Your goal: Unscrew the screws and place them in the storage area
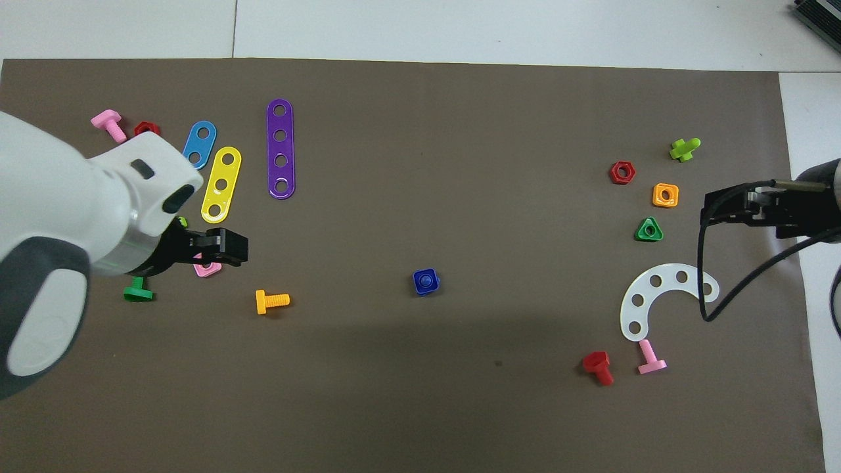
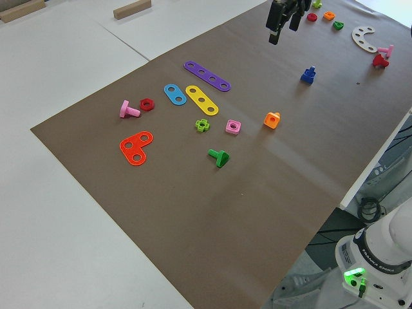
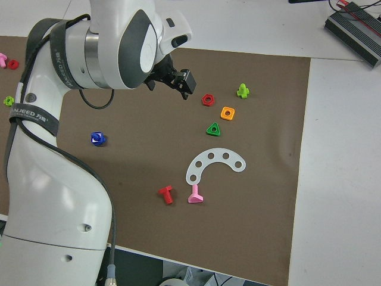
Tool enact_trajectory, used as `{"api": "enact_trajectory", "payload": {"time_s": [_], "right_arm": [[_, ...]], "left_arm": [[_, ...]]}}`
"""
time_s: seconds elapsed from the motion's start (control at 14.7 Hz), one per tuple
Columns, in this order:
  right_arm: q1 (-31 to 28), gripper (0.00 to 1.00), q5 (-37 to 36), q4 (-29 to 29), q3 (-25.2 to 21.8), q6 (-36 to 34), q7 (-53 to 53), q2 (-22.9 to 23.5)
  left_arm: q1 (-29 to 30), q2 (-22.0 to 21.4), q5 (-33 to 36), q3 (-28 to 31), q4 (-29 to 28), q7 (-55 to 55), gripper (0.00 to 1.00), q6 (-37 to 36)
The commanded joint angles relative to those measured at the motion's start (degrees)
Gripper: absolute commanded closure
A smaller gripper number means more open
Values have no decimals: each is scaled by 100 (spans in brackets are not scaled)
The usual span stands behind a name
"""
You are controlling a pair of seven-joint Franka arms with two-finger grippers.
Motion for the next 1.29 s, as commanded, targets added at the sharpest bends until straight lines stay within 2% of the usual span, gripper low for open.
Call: {"api": "enact_trajectory", "payload": {"time_s": [0.0,0.14,0.27,0.48,0.68,0.88,1.22], "right_arm": [[-62,0,106,-115,33,-47,-159,-127],[-62,0,106,-115,33,-47,-159,-127],[-53,0,106,-115,33,-47,-159,-127],[-62,0,106,-115,24,-47,-159,-127],[-62,0,106,-115,33,-47,-159,-127],[-62,0,106,-115,33,-47,-159,-127],[-62,0,106,-115,33,-47,-159,-127]], "left_arm": [[-688,586,-115,104,66,-1212,0,640],[-1084,991,-115,104,84,-2005,0,1255],[-1313,1203,-115,104,40,-2489,1,1687],[-1709,1799,-115,104,66,-3210,3,2406],[-2060,2476,-107,130,75,-3431,7,3083],[-2132,2680,-72,121,5,-3511,10,3359],[-2334,2689,-63,95,-355,-3476,23,3560]]}}
